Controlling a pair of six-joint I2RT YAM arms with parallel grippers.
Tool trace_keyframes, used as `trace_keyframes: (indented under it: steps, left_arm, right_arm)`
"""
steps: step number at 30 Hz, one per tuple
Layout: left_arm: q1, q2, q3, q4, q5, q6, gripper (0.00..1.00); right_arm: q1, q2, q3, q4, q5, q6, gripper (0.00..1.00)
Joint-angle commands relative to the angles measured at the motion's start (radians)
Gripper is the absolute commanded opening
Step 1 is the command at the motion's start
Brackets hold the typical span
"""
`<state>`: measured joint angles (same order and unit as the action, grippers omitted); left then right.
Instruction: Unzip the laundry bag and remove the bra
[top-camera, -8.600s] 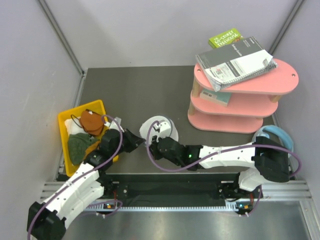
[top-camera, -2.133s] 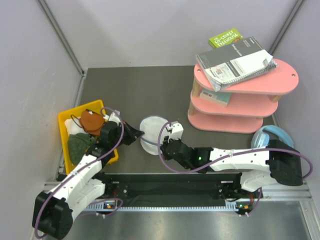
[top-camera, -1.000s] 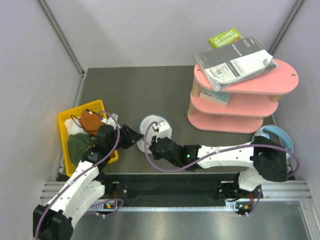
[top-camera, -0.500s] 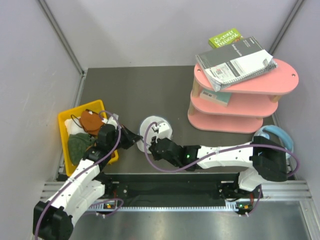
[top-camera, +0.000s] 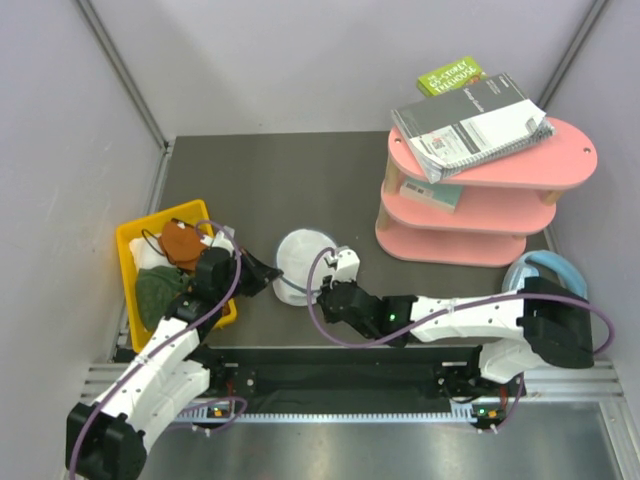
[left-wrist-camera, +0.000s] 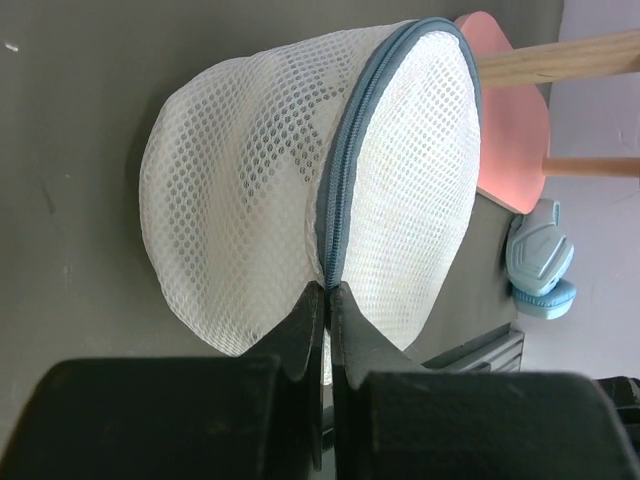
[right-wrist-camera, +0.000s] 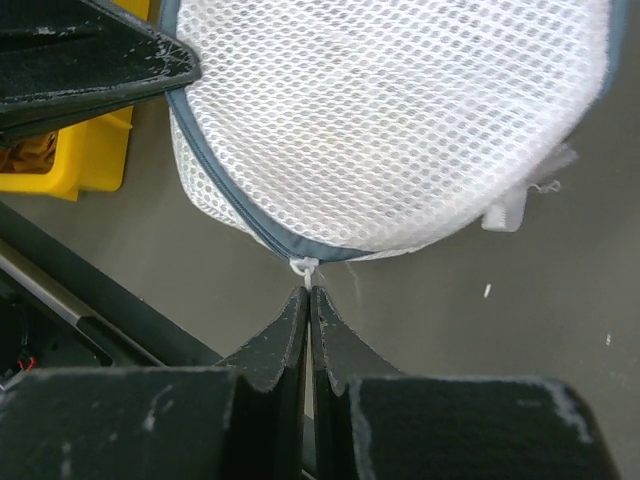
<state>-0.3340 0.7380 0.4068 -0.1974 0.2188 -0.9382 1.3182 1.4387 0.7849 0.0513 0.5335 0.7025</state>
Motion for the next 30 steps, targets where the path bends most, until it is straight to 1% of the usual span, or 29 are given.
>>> trace_keyframes:
  steps: [1, 7, 10, 16, 19, 21, 23, 28, 29, 30]
  left_arm:
    - [0.012, -0.014, 0.049, 0.001, -0.058, 0.033, 0.0]
    - [0.016, -0.029, 0.052, -0.016, -0.062, 0.039, 0.0]
    - [0.018, -0.032, 0.052, -0.02, -0.062, 0.044, 0.0]
    - [0.018, -0.038, 0.043, -0.01, -0.05, 0.062, 0.0]
    - [0.016, -0.04, 0.047, -0.005, 0.02, 0.091, 0.0]
    - [0.016, -0.041, 0.037, 0.029, 0.077, 0.091, 0.0]
    - [0.013, -0.051, 0.014, 0.042, 0.097, 0.088, 0.0]
    - [-0.02, -0.078, -0.045, 0.088, 0.135, 0.079, 0.0]
    - [-0.031, -0.074, -0.051, 0.093, 0.131, 0.079, 0.0]
    - [-0.057, -0.062, -0.057, 0.098, 0.125, 0.085, 0.0]
  right_arm:
    - [-0.031, -0.069, -0.045, -0.045, 0.057, 0.009, 0.0]
    - [-0.151, -0.119, -0.116, -0.024, 0.036, -0.008, 0.0]
    - [-0.189, -0.138, -0.136, -0.018, 0.031, -0.02, 0.0]
    - [-0.226, -0.161, -0.154, -0.01, 0.022, -0.04, 0.0]
    - [-0.24, -0.162, -0.153, -0.01, 0.02, -0.054, 0.0]
    - [-0.247, -0.161, -0.147, -0.01, 0.02, -0.066, 0.0]
    - [-0.261, -0.156, -0.141, -0.014, 0.019, -0.081, 0.0]
    - [-0.29, -0.153, -0.101, -0.048, 0.026, -0.103, 0.0]
    - [-0.289, -0.155, -0.093, -0.086, 0.031, -0.109, 0.0]
    - [-0.289, -0.156, -0.075, -0.102, 0.04, -0.112, 0.02]
